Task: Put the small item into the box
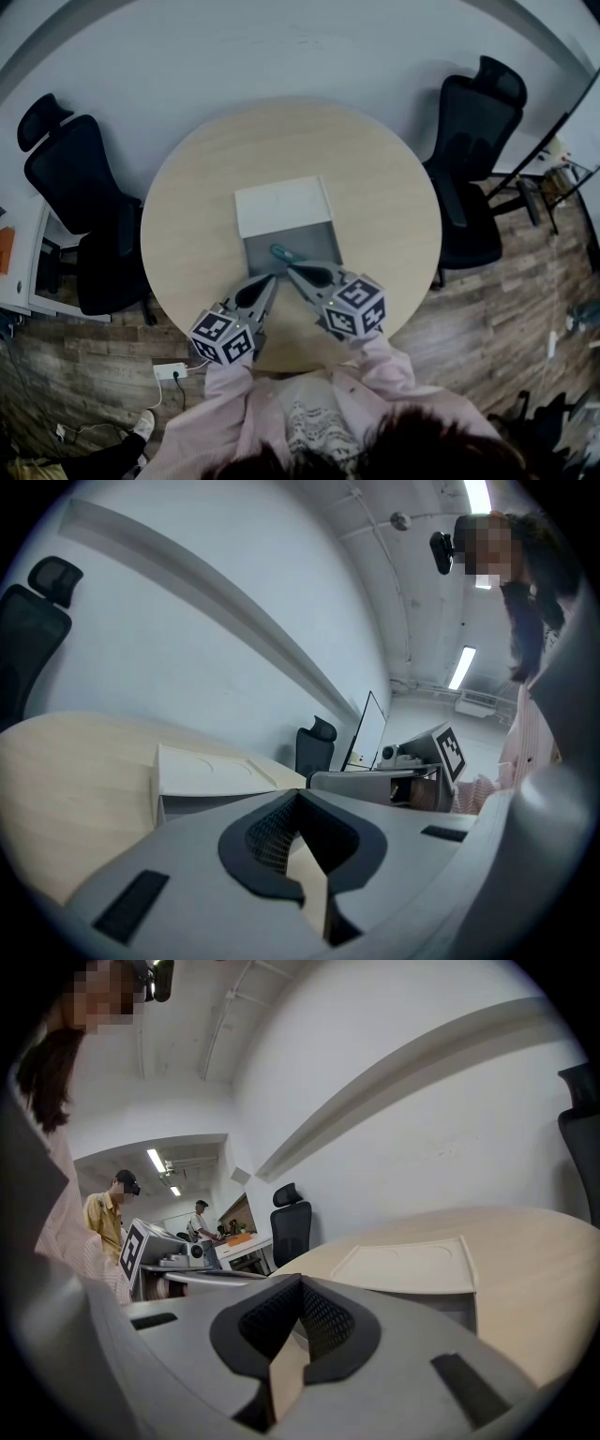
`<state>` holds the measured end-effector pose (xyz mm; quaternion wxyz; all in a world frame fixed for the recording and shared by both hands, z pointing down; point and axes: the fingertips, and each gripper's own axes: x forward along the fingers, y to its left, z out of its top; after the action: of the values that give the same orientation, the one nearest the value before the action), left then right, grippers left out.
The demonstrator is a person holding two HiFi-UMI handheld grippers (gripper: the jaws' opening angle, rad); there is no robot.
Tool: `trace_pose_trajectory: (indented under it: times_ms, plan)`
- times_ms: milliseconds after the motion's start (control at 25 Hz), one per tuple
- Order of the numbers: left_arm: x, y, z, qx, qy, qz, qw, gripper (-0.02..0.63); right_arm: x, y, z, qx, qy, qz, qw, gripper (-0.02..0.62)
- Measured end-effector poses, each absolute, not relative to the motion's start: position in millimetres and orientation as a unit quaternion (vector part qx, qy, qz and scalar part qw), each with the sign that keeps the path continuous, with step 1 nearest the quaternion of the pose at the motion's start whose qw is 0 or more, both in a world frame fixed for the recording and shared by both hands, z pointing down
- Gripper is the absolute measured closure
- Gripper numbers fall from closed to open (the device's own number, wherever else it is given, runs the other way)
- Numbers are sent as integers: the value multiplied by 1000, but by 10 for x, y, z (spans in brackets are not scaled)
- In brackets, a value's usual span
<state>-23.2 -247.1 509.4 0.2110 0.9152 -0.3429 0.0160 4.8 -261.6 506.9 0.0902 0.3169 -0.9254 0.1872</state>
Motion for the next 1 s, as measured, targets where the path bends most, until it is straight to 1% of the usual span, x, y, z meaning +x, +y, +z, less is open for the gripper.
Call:
trace_pose_trajectory:
  times_ms: [1000]
  plan:
    - [-204, -2386, 5080, 919, -335, 19, 209, 597, 69, -2517, 5057, 320, -925, 185, 88, 598]
